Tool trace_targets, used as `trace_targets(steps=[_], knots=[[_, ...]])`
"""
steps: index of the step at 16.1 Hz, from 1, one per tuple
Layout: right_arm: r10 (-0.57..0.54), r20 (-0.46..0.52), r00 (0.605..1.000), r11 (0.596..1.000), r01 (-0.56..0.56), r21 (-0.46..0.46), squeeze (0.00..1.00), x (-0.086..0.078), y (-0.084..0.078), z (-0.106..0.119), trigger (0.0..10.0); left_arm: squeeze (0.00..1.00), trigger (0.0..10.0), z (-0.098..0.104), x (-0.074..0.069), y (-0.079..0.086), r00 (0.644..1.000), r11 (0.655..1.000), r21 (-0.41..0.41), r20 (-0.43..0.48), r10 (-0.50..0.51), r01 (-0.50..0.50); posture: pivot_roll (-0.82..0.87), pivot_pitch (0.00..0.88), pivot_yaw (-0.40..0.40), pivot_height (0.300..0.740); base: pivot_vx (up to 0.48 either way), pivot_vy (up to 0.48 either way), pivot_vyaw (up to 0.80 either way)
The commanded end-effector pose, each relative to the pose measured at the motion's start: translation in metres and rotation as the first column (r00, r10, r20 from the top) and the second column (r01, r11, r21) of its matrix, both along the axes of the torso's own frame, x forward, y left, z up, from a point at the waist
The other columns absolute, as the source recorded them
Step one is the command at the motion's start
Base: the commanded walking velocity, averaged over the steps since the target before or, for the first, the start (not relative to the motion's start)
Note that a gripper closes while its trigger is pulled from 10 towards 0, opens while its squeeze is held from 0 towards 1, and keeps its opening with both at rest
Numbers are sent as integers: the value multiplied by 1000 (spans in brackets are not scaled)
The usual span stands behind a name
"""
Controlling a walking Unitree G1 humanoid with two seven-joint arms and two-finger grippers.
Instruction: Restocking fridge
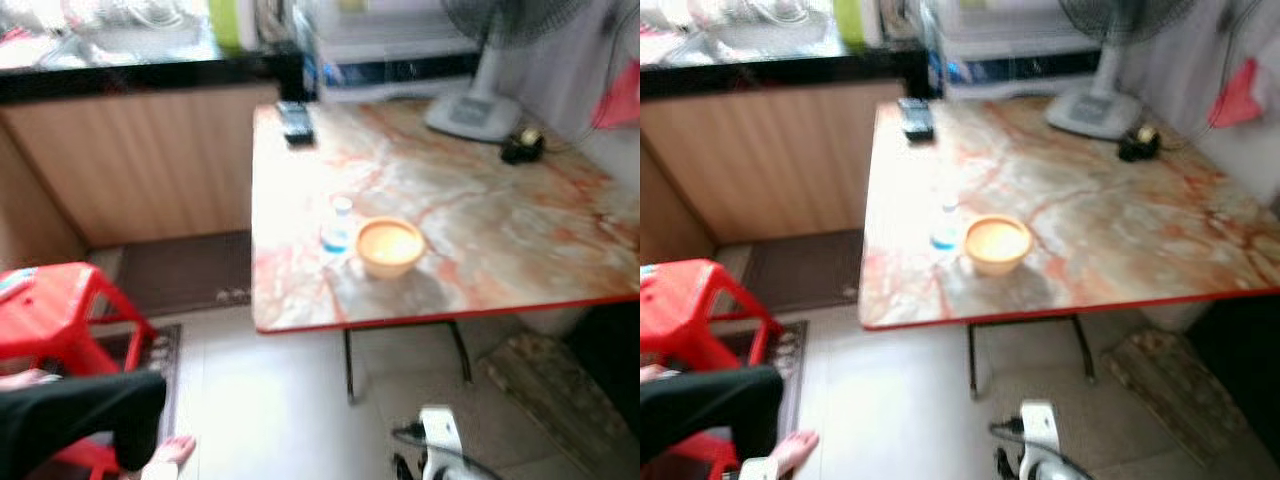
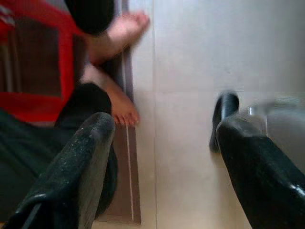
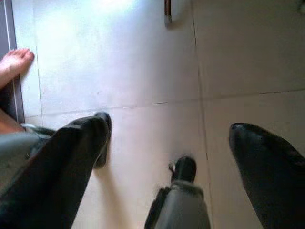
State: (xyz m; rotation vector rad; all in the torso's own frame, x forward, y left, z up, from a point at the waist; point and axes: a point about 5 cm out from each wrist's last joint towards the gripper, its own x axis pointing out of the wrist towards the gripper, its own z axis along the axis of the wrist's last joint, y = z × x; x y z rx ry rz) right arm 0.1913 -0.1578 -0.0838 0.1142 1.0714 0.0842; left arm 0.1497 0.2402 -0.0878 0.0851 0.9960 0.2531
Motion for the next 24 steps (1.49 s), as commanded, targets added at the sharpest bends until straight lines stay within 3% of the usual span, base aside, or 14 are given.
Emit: trace_targets(steps=[1,2,3,4,6,11,12,13,14,15,17,20,22,24], knots=[[-38,-20,999,999,38,-6,0,-12,-8,-5,10000,0,10000,0,-4,1,999,999,24,35,24,-25,55,0,8,740,0,0,0],[-41,-22,999,999,41,-5,0,-15,-8,-7,10000,0,10000,0,-6,1,998,999,25,51,43,-44,57,0,8,740,0,0,0],[-43,-25,999,999,43,-4,0,-21,-8,-9,10000,0,10000,8,4,9,987,996,51,146,61,-69,55,0,8,740,0,0,0],[-45,-32,998,999,45,-5,0,-26,-8,-11,10000,0,10000,37,42,27,942,990,113,332,44,-86,55,0,6,740,0,0,0],[-49,-52,997,999,48,-10,0,-38,-9,-16,10000,0,10000,64,66,31,858,984,159,513,-9,-84,66,0,1,740,0,0,0],[-47,-65,997,999,46,-19,0,-54,-8,-21,10000,0,10000,107,85,23,676,959,282,709,-200,-12,51,0,13,740,0,0,0],[-61,-64,996,998,60,-14,0,-58,-7,-23,10000,0,10000,127,87,23,606,962,271,771,-194,-37,50,0,11,740,0,0,0],[-65,-63,996,998,65,-12,0,-59,-6,-23,10000,0,10000,141,91,23,559,963,267,805,-199,-42,62,0,6,740,0,0,0],[-70,-60,996,997,70,-11,0,-60,-4,-23,10000,0,10000,168,101,20,481,959,284,843,-240,-19,85,0,-2,740,0,0,0],[-71,-59,996,997,71,-12,0,-61,-4,-24,10000,0,10000,178,106,17,450,954,300,853,-266,-4,104,0,-7,740,0,0,0],[-58,-57,997,998,57,-15,0,-62,-1,-24,10000,0,10000,217,116,-3,325,946,320,891,-317,46,131,0,-27,740,0,0,0],[-38,-47,998,999,37,-22,0,-63,-3,-24,10000,0,10000,228,116,-29,306,964,238,915,-265,123,174,0,-53,740,0,0,0],[-58,-37,998,997,57,-51,0,-63,-14,-23,10000,0,10000,229,116,-54,304,958,213,915,-264,193,187,0,-46,740,0,0,0],[-105,-28,994,993,104,-54,0,-65,-21,-23,10000,0,10000,229,119,-58,317,950,220,905,-283,220,142,0,-49,740,0,-122,0]])
